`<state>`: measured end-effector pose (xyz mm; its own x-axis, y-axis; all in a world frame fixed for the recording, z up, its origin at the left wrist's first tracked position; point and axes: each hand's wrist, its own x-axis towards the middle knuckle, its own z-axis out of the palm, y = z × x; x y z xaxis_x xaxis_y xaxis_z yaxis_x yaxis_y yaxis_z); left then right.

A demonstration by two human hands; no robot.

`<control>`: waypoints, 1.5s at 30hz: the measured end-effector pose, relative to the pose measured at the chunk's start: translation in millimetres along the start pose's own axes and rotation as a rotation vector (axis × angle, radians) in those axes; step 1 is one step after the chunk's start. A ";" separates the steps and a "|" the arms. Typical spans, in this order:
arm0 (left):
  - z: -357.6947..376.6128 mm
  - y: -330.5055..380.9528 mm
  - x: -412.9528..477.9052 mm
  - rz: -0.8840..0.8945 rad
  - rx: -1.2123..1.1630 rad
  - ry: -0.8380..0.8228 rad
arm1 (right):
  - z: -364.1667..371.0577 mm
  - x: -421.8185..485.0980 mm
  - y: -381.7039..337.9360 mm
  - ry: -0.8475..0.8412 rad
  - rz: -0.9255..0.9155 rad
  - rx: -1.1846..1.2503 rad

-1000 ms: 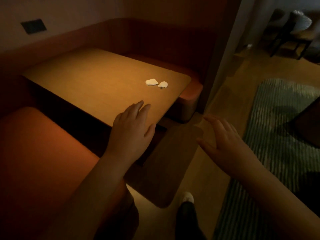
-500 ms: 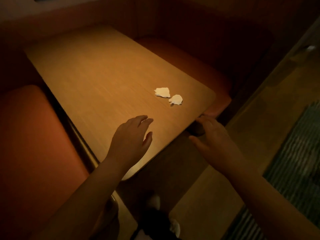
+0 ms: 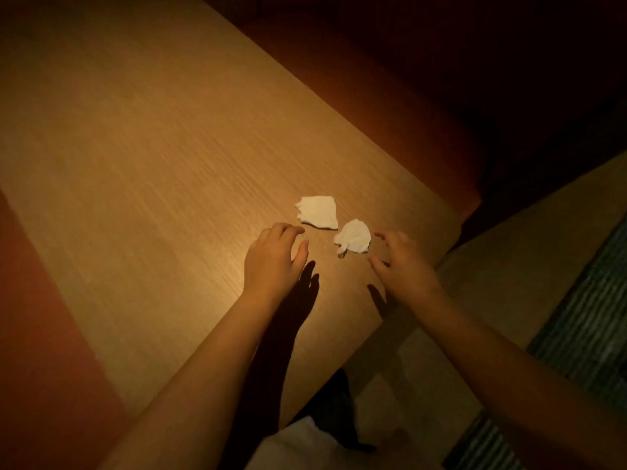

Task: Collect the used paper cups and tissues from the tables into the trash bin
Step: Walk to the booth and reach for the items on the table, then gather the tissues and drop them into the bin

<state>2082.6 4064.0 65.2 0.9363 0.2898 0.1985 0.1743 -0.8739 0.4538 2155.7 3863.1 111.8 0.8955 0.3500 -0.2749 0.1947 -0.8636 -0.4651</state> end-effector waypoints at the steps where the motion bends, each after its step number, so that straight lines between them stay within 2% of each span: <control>1: 12.8 -3.3 12.7 -0.001 -0.003 -0.039 | 2.7 15.8 3.0 -0.013 0.017 0.003; 5: 56.6 -13.4 53.6 -0.021 0.003 -0.190 | 23.5 65.8 20.1 -0.106 0.055 -0.001; 12: 93.5 -22.0 90.9 -0.073 0.022 -0.321 | 59.0 108.7 34.6 -0.244 0.084 -0.048; 17: 104.7 -20.3 89.3 -0.117 0.093 -0.329 | 63.5 119.4 31.2 -0.237 0.102 -0.100; 21: 102.1 -17.3 75.2 -0.162 0.111 -0.340 | 66.8 107.8 34.8 -0.169 -0.030 -0.194; 26: 72.7 -9.4 41.0 -0.344 0.047 -0.338 | 60.6 96.1 38.8 -0.167 -0.107 -0.140; 29: 40.5 1.8 9.5 -0.441 -0.002 -0.238 | 46.2 83.7 24.9 -0.147 -0.145 0.007; 33: -15.4 32.8 -40.8 -0.530 -0.025 0.001 | 18.6 49.4 -9.0 -0.108 -0.327 0.151; 38: -96.0 98.0 -132.8 -0.657 0.031 0.321 | -19.1 -42.7 -58.5 -0.180 -0.726 0.287; 45: -197.1 192.6 -296.9 -0.934 0.233 0.539 | -44.3 -185.3 -117.7 -0.316 -1.198 0.223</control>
<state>1778.1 3886.6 264.8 0.1603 0.9572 0.2411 0.8504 -0.2579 0.4585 1984.7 3883.8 254.7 0.0631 0.9681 0.2425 0.7179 0.1247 -0.6849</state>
